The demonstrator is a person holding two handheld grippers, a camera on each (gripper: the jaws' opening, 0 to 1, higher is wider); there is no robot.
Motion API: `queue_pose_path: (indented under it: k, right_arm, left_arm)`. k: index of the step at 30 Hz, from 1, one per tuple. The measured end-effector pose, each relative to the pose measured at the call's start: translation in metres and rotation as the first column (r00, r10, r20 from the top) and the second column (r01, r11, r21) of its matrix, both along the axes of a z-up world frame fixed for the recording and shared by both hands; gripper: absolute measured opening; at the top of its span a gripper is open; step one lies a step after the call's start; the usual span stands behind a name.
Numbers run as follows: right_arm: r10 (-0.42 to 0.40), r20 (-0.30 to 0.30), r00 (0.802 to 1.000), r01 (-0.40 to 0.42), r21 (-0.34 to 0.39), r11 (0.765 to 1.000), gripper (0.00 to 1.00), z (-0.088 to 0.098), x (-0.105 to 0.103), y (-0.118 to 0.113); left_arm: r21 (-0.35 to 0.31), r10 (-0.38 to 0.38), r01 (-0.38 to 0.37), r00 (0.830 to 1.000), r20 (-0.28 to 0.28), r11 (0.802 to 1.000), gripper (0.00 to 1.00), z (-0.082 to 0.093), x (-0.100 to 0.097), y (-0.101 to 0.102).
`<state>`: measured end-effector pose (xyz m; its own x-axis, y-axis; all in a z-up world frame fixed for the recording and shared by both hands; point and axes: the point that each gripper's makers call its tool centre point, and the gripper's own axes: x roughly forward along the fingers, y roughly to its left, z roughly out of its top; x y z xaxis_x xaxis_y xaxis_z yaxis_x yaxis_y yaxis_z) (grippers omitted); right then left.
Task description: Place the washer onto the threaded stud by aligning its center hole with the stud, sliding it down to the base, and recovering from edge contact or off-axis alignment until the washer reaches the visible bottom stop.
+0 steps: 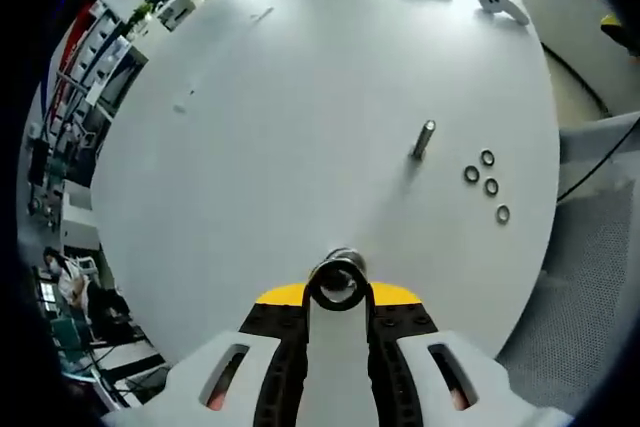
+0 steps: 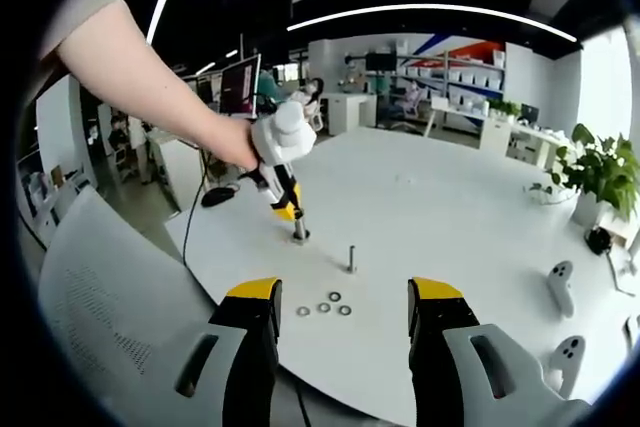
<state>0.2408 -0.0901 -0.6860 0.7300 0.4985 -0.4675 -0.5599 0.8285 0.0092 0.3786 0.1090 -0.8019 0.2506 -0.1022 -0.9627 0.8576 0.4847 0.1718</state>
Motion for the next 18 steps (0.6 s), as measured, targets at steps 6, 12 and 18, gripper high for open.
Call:
queue_pose_path:
  k: [6,12,18]
  right_arm:
    - [0.002,-0.002,1.0,-0.002,0.0,1.0,0.53,0.0,0.0,0.0]
    - [-0.003,-0.003,1.0,0.003,0.0,1.0,0.53,0.0,0.0,0.0]
    - [0.002,-0.007,1.0,-0.002,-0.005,1.0,0.53,-0.002,0.0,0.001]
  left_arm:
    - [0.007,-0.002,0.002,1.0,-0.011,1.0,0.19,-0.003,0.002,0.001]
    - [0.023,-0.014,0.015,1.0,-0.025,1.0,0.19,-0.012,0.003,0.0]
    - [0.041,-0.025,0.027,0.999,-0.042,0.999,0.19,-0.023,0.003,-0.001]
